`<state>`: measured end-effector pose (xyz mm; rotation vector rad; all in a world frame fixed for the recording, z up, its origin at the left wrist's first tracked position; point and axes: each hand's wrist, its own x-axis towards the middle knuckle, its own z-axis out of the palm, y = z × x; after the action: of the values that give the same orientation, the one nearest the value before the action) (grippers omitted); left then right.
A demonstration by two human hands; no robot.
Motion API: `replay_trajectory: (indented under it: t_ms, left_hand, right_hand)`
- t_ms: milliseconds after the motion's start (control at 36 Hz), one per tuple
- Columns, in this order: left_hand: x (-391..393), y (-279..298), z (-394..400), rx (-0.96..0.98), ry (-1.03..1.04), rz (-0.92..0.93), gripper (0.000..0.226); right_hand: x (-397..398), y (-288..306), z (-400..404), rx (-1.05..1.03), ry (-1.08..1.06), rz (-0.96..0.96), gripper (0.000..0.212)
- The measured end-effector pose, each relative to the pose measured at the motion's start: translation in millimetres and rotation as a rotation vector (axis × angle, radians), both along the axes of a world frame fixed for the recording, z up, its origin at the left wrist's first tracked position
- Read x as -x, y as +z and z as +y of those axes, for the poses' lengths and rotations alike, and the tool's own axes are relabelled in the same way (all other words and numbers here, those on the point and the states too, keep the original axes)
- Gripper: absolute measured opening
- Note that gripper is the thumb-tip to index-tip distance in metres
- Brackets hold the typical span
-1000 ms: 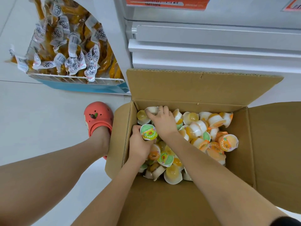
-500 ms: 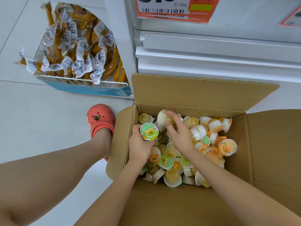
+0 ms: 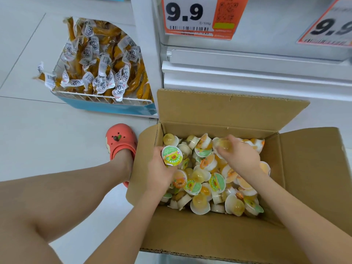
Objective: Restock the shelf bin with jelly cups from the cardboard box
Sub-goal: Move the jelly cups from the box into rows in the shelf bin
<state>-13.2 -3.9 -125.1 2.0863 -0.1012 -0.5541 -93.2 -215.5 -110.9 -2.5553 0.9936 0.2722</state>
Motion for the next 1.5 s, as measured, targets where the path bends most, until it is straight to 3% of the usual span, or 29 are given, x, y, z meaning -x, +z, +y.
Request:
replay_trajectory:
  t_ms: [83, 167, 250, 389, 500, 583, 667, 750, 833, 889, 1028, 1139, 1194, 1278, 1361, 1500]
  left_hand:
    - [1, 0, 0, -0.010, -0.008, 0.012, 0.046]
    - [2, -2, 1, -0.017, -0.002, 0.017, 0.044]
    - [0, -3, 0, -0.016, -0.003, 0.022, 0.044]
    - [-3, -8, -2, -0.013, 0.002, 0.042, 0.044]
    - [-5, -15, -4, -0.030, -0.001, 0.040, 0.044]
    - [-6, -17, -5, -0.042, -0.018, 0.049, 0.044]
    - [-6, -16, -6, -0.033, -0.019, 0.057, 0.043]
    - [-9, -8, -7, -0.001, -0.013, 0.031, 0.042]
    - [-15, 9, -11, 0.027, -0.048, -0.008, 0.043]
    - [-20, 26, -16, 0.055, -0.117, -0.045, 0.043]
    - [-41, 99, -32, 0.081, -0.409, -0.128, 0.045]
    - [-54, 161, -46, 0.098, -0.599, -0.141, 0.052]
    - [-54, 193, -52, 0.107, -0.661, -0.132, 0.054]
    - [-49, 232, -57, 0.122, -0.702, -0.097, 0.054]
    - [-39, 253, -59, 0.289, -0.664, 0.066, 0.048]
    - [-27, 267, -72, 0.601, -0.617, 0.340, 0.029]
  right_hand:
    - [-16, -6, 3, 0.194, 0.207, 0.047, 0.038]
    - [-44, -16, 16, 0.153, 0.460, -0.074, 0.035]
    - [-69, -38, 29, 0.162, 0.694, 0.047, 0.045]
    - [-84, -64, 46, 0.321, 0.756, 0.299, 0.054]
    - [-85, -73, 57, 0.362, 0.702, 0.288, 0.047]
    - [-82, -77, 53, 0.318, 0.689, 0.231, 0.056]
    - [-68, -70, 45, 0.077, 0.546, -0.002, 0.057]
    - [-55, -33, 46, -0.385, 0.038, -0.371, 0.043]
    - [-45, 16, 47, -1.151, -0.531, -0.453, 0.025]
    - [-37, 41, 40, -1.576, -0.701, -0.422, 0.031]
    - [-18, 107, 23, -1.736, -0.677, -0.452, 0.039]
    - [-3, 162, 1, -1.612, -0.468, -0.524, 0.042]
    - [5, 187, -7, -1.427, -0.307, -0.575, 0.044]
    - [14, 218, -14, -1.072, -0.120, -0.729, 0.064]
    - [14, 236, -15, -0.801, 0.112, -0.856, 0.058]
    - [9, 251, -17, -0.753, 0.340, -0.897, 0.053]
